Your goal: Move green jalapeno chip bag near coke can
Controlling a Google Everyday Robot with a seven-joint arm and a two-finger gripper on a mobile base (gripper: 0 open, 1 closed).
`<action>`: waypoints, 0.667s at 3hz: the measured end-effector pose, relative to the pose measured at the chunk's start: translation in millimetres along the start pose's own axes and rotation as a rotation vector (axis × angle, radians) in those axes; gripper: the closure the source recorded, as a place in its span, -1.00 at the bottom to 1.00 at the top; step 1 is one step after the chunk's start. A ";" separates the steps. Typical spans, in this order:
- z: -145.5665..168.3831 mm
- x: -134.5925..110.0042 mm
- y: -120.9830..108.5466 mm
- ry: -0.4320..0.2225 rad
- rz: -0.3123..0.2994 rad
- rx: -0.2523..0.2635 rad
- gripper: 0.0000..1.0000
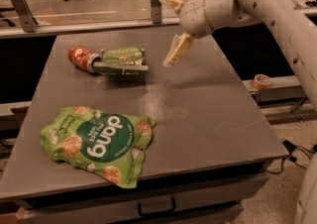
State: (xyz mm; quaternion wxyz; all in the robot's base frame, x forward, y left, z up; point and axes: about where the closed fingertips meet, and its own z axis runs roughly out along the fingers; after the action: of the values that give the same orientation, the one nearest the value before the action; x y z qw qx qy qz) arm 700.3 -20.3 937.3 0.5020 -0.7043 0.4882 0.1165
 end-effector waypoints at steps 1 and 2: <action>-71.0 27.2 -50.7 0.217 0.076 0.201 -1.00; -93.9 46.2 -71.1 0.286 0.134 0.302 -1.00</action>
Offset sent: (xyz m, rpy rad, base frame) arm 0.0282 -0.0672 0.0413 -0.0477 -0.0489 -0.2709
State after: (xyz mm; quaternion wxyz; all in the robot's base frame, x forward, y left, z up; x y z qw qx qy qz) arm 749.8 -122.3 993.3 0.5185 -0.5967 0.6119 -0.0260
